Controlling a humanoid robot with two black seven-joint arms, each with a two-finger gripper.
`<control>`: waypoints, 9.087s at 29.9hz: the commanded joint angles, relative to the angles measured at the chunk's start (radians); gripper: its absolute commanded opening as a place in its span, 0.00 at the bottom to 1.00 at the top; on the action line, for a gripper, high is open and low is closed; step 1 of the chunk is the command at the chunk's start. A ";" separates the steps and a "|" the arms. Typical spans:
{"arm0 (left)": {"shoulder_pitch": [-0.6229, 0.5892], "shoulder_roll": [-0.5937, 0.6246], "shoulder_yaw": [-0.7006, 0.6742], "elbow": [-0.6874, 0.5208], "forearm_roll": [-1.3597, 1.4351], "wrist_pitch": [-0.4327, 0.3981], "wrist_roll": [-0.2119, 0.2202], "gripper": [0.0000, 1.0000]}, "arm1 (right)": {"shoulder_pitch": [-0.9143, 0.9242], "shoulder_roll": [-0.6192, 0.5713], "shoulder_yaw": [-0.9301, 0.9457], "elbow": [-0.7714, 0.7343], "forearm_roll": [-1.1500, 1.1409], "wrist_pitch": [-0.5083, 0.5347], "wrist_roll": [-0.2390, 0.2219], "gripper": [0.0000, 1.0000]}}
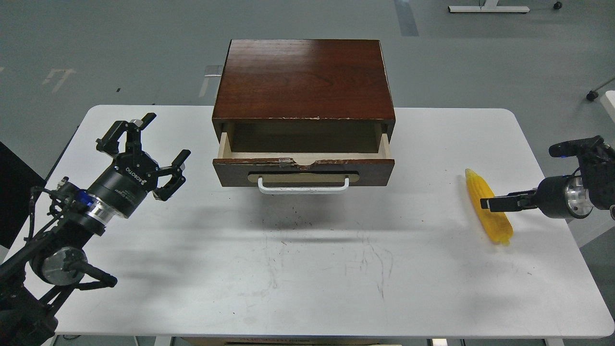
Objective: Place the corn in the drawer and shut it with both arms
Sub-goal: 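Grasp the yellow corn cob with the right gripper, then lift the corn and carry it over the wooden chest, then lower the corn into the open drawer and release it, then withdraw the right gripper up and away from the drawer, then bring the left gripper to the front of the open drawer, then push the drawer front farther from the robot with the left gripper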
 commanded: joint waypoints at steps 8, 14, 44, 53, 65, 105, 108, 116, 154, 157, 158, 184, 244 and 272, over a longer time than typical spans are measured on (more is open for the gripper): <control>0.002 -0.002 0.000 0.000 0.000 0.000 -0.001 1.00 | -0.005 0.013 -0.054 -0.022 0.001 -0.003 0.000 0.86; 0.000 -0.002 0.000 0.002 -0.001 0.000 -0.001 1.00 | -0.008 0.016 -0.054 -0.022 0.006 -0.003 0.000 0.59; -0.006 0.004 -0.002 0.000 -0.001 0.000 -0.001 1.00 | 0.581 -0.009 -0.169 0.153 0.050 0.038 0.000 0.30; -0.006 0.011 -0.008 -0.035 -0.003 0.000 -0.003 1.00 | 0.756 0.157 -0.397 0.130 0.197 0.038 0.000 0.30; 0.011 0.011 -0.019 -0.052 -0.004 0.000 -0.005 1.00 | 0.845 0.303 -0.483 0.131 0.222 0.035 0.000 0.30; 0.020 0.051 -0.020 -0.078 -0.003 0.000 -0.005 1.00 | 0.936 0.533 -0.532 0.240 0.182 -0.087 0.000 0.30; 0.023 0.062 -0.022 -0.086 -0.003 0.000 -0.006 1.00 | 0.936 0.548 -0.534 0.240 0.158 -0.095 0.000 0.30; 0.026 0.062 -0.020 -0.086 -0.003 0.000 -0.005 1.00 | 0.936 0.599 -0.585 0.239 0.102 -0.152 0.000 0.30; 0.028 0.050 -0.008 -0.086 -0.003 0.000 -0.005 1.00 | 0.899 0.639 -0.661 0.240 0.104 -0.180 0.000 0.79; 0.028 0.050 -0.008 -0.086 -0.001 0.000 -0.005 1.00 | 0.910 0.621 -0.651 0.251 0.113 -0.183 0.000 0.82; 0.028 0.051 -0.008 -0.086 -0.003 0.000 -0.005 1.00 | 0.917 0.604 -0.640 0.260 0.118 -0.183 0.000 0.84; 0.026 0.051 -0.003 -0.063 -0.003 0.000 -0.011 1.00 | 0.098 -0.044 0.174 0.355 1.050 -0.186 0.000 0.95; -0.242 -0.061 0.297 -0.408 1.226 0.000 0.058 0.00 | -0.331 0.104 0.383 0.191 1.368 -0.180 0.000 0.96; -0.213 -0.121 0.279 -0.271 1.206 0.030 0.081 0.00 | -0.362 0.105 0.382 0.193 1.363 -0.183 0.000 0.96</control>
